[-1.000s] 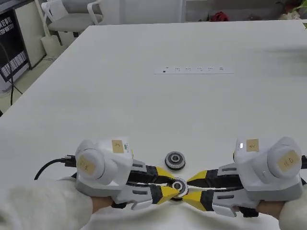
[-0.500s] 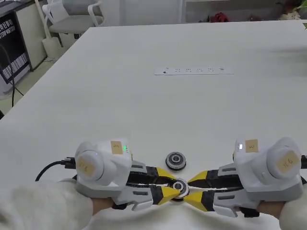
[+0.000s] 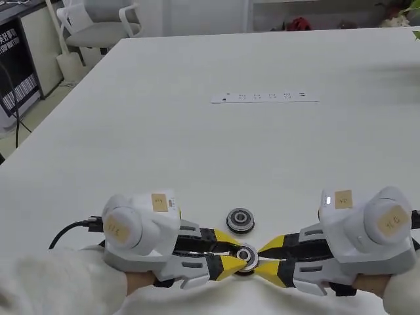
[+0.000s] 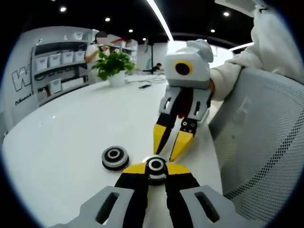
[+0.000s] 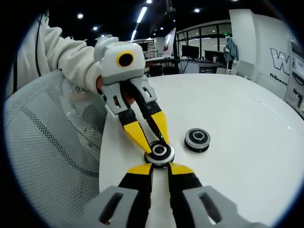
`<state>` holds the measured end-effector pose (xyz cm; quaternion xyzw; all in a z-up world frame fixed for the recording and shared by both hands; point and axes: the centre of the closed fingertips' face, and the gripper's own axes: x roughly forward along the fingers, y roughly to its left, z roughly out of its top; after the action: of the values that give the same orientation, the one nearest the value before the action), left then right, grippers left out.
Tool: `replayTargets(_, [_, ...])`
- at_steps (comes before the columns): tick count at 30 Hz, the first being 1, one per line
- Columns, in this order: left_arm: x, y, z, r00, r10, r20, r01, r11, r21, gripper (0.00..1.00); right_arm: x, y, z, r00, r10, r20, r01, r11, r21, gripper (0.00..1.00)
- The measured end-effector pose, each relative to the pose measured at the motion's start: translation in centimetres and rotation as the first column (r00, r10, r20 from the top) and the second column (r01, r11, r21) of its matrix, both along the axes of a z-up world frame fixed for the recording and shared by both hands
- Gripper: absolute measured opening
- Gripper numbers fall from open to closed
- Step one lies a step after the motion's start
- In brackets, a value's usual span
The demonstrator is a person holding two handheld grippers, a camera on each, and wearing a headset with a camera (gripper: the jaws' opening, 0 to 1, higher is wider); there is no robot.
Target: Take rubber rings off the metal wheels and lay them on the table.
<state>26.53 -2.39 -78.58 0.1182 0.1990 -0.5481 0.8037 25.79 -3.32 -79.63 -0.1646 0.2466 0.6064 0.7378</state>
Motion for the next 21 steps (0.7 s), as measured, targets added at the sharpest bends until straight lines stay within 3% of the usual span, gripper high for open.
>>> replayTargets(10, [0.06, 0.06, -0.12, 1.0, -0.005, 0.008, 0.005, 1.0, 0.009, 0.14, 0.03, -0.24, -0.06, 1.0, 0.003, 0.022, -0.002, 1.0, -0.016, 0.0])
replayTargets(21, [0.01, -0.29, -0.01, 1.0, -0.007, 0.013, 0.007, 1.0, 0.005, 0.14, 0.51, -0.57, 0.33, 0.999, -0.032, 0.0, 0.032, 0.999, 0.015, 0.04])
